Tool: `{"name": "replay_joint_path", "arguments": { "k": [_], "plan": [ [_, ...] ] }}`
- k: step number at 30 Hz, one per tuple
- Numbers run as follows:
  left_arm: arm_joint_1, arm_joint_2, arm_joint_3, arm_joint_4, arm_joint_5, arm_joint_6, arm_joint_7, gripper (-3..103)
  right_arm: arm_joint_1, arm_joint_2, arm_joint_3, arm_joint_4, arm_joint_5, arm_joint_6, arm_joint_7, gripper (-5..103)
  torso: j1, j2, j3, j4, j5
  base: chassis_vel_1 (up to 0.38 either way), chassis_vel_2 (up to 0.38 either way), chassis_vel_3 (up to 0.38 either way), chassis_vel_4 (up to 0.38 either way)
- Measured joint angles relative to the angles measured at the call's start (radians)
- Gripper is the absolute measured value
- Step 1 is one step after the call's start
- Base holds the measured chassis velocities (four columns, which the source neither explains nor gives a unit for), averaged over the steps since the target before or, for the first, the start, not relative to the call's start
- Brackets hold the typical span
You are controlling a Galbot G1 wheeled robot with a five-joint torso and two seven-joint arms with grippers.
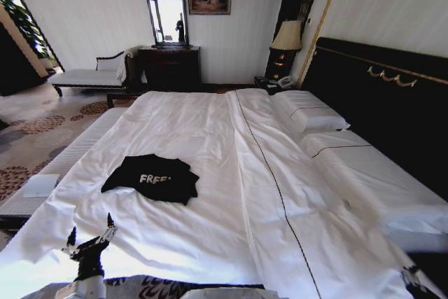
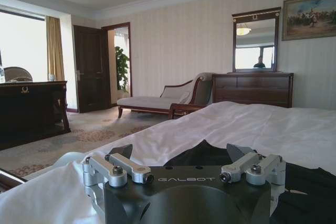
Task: Fold the clothes on the bed.
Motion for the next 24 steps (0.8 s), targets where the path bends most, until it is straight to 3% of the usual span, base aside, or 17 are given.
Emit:
{"name": "replay_joint_path", "arguments": {
  "k": [2,8,12,16,19,23,24],
  "plan": [
    [-0.015,0.002,0.000,0.024,-0.009,-0.002,-0.002,100,-0.001,-0.005,-0.033,-0.051,0.072,-0.020,0.031,100,0.000,0.000,0.000,-0.0001,0.0000,0.000,0.000,0.000,0.000],
    [-0.024,0.008,0.007,0.048,-0.019,-0.015,-0.004,100,0.027,0.011,-0.070,-0.095,0.090,-0.033,0.057,100,0.000,0.000,0.000,0.0003,0.0001,0.000,0.000,0.000,0.000],
    [-0.039,0.023,0.002,0.057,-0.049,-0.012,-0.006,100,-0.061,0.030,-0.025,0.099,0.114,-0.067,0.085,100,0.000,0.000,0.000,0.0001,0.0001,0.000,0.000,0.000,0.000],
    [-0.060,0.026,0.001,0.070,-0.056,0.004,-0.006,100,-0.134,0.030,0.010,0.359,0.247,-0.156,0.108,100,0.000,0.000,0.000,0.0001,-0.0008,0.000,0.000,0.000,0.000],
    [-0.062,0.027,0.004,0.073,-0.056,0.006,-0.006,100,-0.114,0.021,0.023,0.408,0.276,-0.191,0.107,100,0.000,0.000,0.000,0.0001,-0.0005,0.000,0.000,0.000,0.000],
    [-0.054,0.028,0.006,0.068,-0.055,0.006,-0.006,100,-0.011,-0.011,0.040,0.399,0.254,-0.204,0.042,100,0.000,0.000,0.000,0.0003,0.0002,0.000,0.000,0.000,0.000],
    [-0.047,0.029,0.006,0.060,-0.055,0.006,-0.004,100,0.019,-0.025,0.042,0.392,0.253,-0.176,-0.013,100,0.000,0.000,0.000,0.0004,0.0003,0.000,0.000,0.000,0.000]
  ]
}}
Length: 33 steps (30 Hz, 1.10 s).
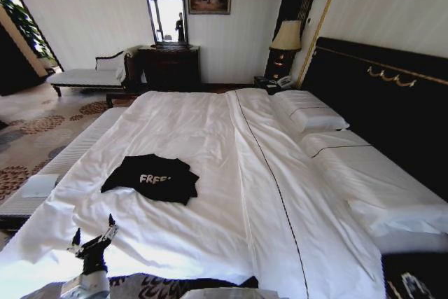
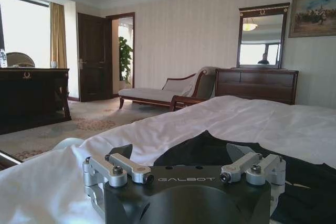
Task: Fold the clothes on the bed.
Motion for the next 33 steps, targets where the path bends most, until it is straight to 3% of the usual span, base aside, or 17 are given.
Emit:
{"name": "replay_joint_path", "arguments": {
  "k": [3,4,7,8,12,13,17,20,22,23,27,30,33],
  "plan": [
    [0.031,0.003,0.003,-0.054,-0.016,0.003,0.024,100,0.088,-0.045,-0.011,-0.025,0.035,0.130,-0.264,100,0.000,0.000,0.000,0.0001,-0.0003,0.000,0.000,0.000,0.000],
    [0.031,0.003,0.003,-0.054,-0.016,0.003,0.024,100,0.088,-0.045,-0.011,-0.025,0.035,0.130,-0.264,100,0.000,0.000,0.000,0.0001,-0.0003,0.000,0.000,0.000,0.000],
    [0.076,0.006,0.018,-0.151,-0.026,0.004,0.084,100,0.168,-0.105,-0.059,-0.072,0.081,0.217,-0.596,100,0.000,0.000,0.000,0.0000,-0.0001,0.000,0.000,0.000,0.000],
    [0.076,0.006,0.018,-0.151,-0.026,0.004,0.084,100,0.168,-0.105,-0.059,-0.072,0.081,0.217,-0.596,100,0.000,0.000,0.000,0.0000,-0.0001,0.000,0.000,0.000,0.000],
    [0.129,0.031,0.071,-0.251,-0.023,-0.011,0.203,100,0.250,-0.163,-0.156,-0.134,0.119,0.249,-0.927,100,0.000,0.000,0.000,-0.0001,0.0000,0.000,0.000,0.000,0.000],
    [0.129,0.031,0.071,-0.251,-0.023,-0.011,0.203,100,0.250,-0.163,-0.156,-0.134,0.119,0.249,-0.927,100,0.000,0.000,0.000,-0.0001,0.0000,0.000,0.000,0.000,0.000],
    [0.156,0.035,0.085,-0.350,-0.072,0.009,0.276,100,0.287,-0.143,-0.232,-0.188,0.024,0.320,-1.236,100,0.000,0.000,0.000,-0.0001,-0.0002,0.000,0.000,0.000,0.000],
    [0.167,0.030,0.090,-0.399,-0.080,0.032,0.285,100,0.274,-0.113,-0.245,-0.168,-0.019,0.320,-1.275,100,0.000,0.000,0.000,-0.0003,-0.0002,0.000,0.000,0.000,0.000],
    [0.145,0.032,0.111,-0.424,-0.064,0.091,0.286,100,0.283,-0.090,-0.258,-0.152,-0.085,0.303,-1.239,100,0.000,0.000,0.000,-0.0003,-0.0003,0.000,0.000,0.000,0.000],
    [0.145,0.032,0.111,-0.424,-0.064,0.091,0.286,100,0.283,-0.090,-0.258,-0.152,-0.085,0.303,-1.239,100,0.000,0.000,0.000,-0.0003,-0.0003,0.000,0.000,0.000,0.000],
    [0.078,0.057,0.127,-0.431,0.002,0.220,0.281,100,0.305,-0.053,-0.249,-0.150,-0.255,0.281,-1.143,100,0.000,0.000,0.000,-0.0004,-0.0004,0.000,0.000,0.000,0.000],
    [0.062,0.066,0.127,-0.431,0.007,0.254,0.280,100,0.302,-0.047,-0.245,-0.133,-0.271,0.249,-1.113,100,0.000,0.000,0.000,-0.0002,-0.0005,0.000,0.000,0.000,0.000],
    [0.056,0.078,0.154,-0.427,0.013,0.251,0.305,100,0.286,-0.060,-0.262,-0.090,-0.195,0.150,-1.056,100,0.000,0.000,0.000,-0.0003,-0.0004,0.000,0.000,0.000,0.000]
  ]
}}
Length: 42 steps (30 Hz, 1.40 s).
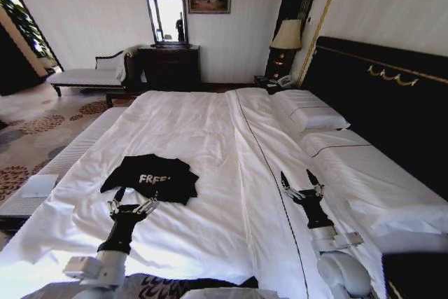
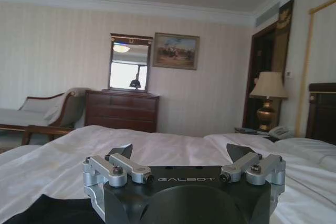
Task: Fold the clothes on the bed.
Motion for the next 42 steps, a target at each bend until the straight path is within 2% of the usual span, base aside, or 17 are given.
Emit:
{"name": "replay_joint_path", "arguments": {
  "k": [1,5,8,10,12,20,27,42],
  "plan": [
    [0.000,0.000,0.000,0.000,0.000,0.000,0.000,100,0.000,0.000,0.000,0.000,0.000,0.000,0.000,100,0.000,0.000,0.000,0.0000,0.0000,0.000,0.000,0.000,0.000],
    [-0.035,0.004,0.049,0.039,-0.023,-0.030,0.027,100,0.015,-0.036,-0.011,0.021,0.144,-0.095,-0.007,100,0.000,0.000,0.000,0.0001,0.0000,0.000,0.000,0.000,0.000],
    [-0.057,0.003,0.067,0.061,-0.045,-0.026,0.026,100,0.033,-0.046,-0.007,0.003,0.151,-0.098,-0.036,100,0.000,0.000,0.000,0.0002,0.0000,0.000,0.000,0.000,0.000],
    [-0.075,0.003,0.078,0.084,-0.044,-0.019,0.022,100,0.047,-0.046,0.002,-0.032,0.119,-0.034,-0.073,100,0.000,0.000,0.000,0.0003,0.0000,0.000,0.000,0.000,0.000],
    [-0.080,0.006,0.084,0.100,-0.020,-0.018,0.018,100,0.050,-0.036,0.012,-0.054,0.075,0.008,-0.078,100,0.000,0.000,0.000,0.0001,0.0002,0.000,0.000,0.000,0.000],
    [-0.056,0.002,0.074,0.106,-0.005,-0.028,0.008,100,0.050,-0.014,0.024,-0.079,0.026,0.053,-0.094,100,0.000,0.000,0.000,0.0001,0.0000,0.000,0.000,0.000,0.000],
    [-0.011,-0.044,0.055,0.086,-0.015,-0.082,0.009,100,0.024,0.033,0.016,-0.072,-0.008,0.081,-0.115,100,0.000,0.000,0.000,0.0002,0.0000,0.000,0.000,0.000,0.000],
    [0.038,-0.071,0.052,0.077,0.034,-0.151,0.009,100,-0.008,0.098,0.000,-0.073,-0.069,0.137,-0.156,100,0.000,0.000,0.000,0.0001,0.0000,0.000,0.000,0.000,0.000]
  ]
}}
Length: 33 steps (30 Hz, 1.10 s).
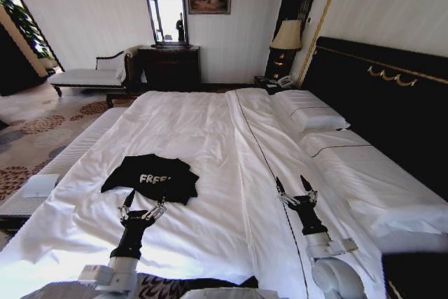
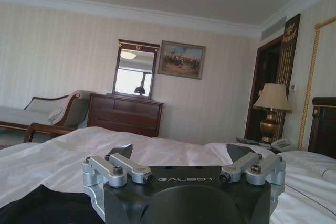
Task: Fold the clothes on the bed.
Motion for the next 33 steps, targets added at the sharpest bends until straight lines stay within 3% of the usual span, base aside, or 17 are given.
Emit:
{"name": "replay_joint_path", "arguments": {
  "k": [5,15,24,28,33],
  "plan": [
    [0.002,-0.007,-0.001,0.015,-0.001,-0.012,-0.005,100,0.002,0.011,-0.002,-0.006,-0.002,0.039,-0.005,100,0.000,0.000,0.000,0.0000,0.0001,0.000,0.000,0.000,0.000],
    [-0.001,-0.010,-0.015,0.028,-0.033,-0.022,-0.005,100,-0.005,0.017,-0.003,0.005,-0.003,0.043,-0.006,100,0.000,0.000,0.000,0.0000,0.0000,0.000,0.000,0.000,0.000],
    [-0.036,0.027,-0.046,0.011,-0.086,0.034,0.012,100,0.004,0.018,-0.002,-0.007,0.003,0.053,-0.003,100,0.000,0.000,0.000,0.0000,0.0001,0.000,0.000,0.000,0.000],
    [-0.064,0.085,-0.080,0.008,-0.130,0.076,0.014,100,0.012,-0.005,0.002,-0.012,0.020,0.053,-0.001,100,0.000,0.000,0.000,-0.0001,0.0001,0.000,0.000,0.000,0.000],
    [-0.073,0.184,-0.144,0.021,-0.180,0.095,0.023,100,0.019,-0.099,0.013,-0.033,0.057,0.051,0.010,100,0.000,0.000,0.000,-0.0002,0.0002,0.047,0.030,-0.035,-0.029]
  ]
}}
